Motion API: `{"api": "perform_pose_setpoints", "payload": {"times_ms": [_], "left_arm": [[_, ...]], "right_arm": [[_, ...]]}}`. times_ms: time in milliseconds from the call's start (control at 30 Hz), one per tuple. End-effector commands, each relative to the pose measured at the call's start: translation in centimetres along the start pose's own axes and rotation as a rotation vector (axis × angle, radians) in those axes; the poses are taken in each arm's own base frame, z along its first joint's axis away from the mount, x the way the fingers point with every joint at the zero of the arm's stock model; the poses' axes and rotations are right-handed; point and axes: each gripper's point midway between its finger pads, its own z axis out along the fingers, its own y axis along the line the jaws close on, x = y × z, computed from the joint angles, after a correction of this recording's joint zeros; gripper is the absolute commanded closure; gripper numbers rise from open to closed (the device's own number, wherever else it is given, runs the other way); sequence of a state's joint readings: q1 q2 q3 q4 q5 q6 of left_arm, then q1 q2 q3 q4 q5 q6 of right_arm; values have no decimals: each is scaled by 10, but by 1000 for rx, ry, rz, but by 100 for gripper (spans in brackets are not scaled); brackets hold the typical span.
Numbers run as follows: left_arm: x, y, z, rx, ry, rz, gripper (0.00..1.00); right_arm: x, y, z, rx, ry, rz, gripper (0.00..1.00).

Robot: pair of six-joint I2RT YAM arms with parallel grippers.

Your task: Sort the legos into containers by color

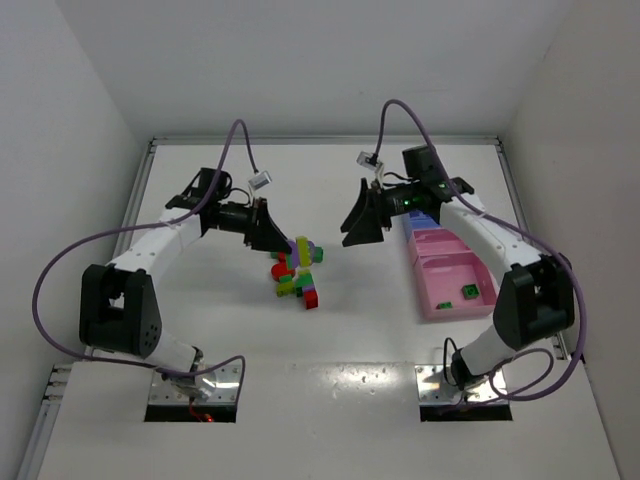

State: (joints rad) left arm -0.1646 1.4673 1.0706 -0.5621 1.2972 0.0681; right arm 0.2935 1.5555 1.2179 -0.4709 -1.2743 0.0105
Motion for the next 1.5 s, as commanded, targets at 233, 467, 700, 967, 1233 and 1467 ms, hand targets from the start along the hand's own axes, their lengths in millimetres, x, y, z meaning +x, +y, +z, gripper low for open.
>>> {"api": "perform_pose_setpoints", "payload": {"times_ms": [233, 467, 700, 967, 1233, 1467], "left_arm": [[-22, -14, 15, 103, 17, 72, 91], [-32, -27, 23, 122, 33, 122, 97], [-31, -25, 33, 132, 56, 121, 99], [-34, -24, 33, 123, 53, 139, 100], [-35, -8, 17, 60, 20, 125, 100], [-30, 0, -1, 6, -16, 120, 100]], "right_arm": [[-12, 10, 43, -137, 43, -40, 15], [-13, -14, 59, -97, 55, 3, 15], [-21, -11, 77, -137, 65, -6, 25], [-9, 0, 80, -173, 83, 4, 65], [-2, 9, 54, -125, 76, -1, 91], [1, -7, 7, 0, 52, -5, 95]]}}
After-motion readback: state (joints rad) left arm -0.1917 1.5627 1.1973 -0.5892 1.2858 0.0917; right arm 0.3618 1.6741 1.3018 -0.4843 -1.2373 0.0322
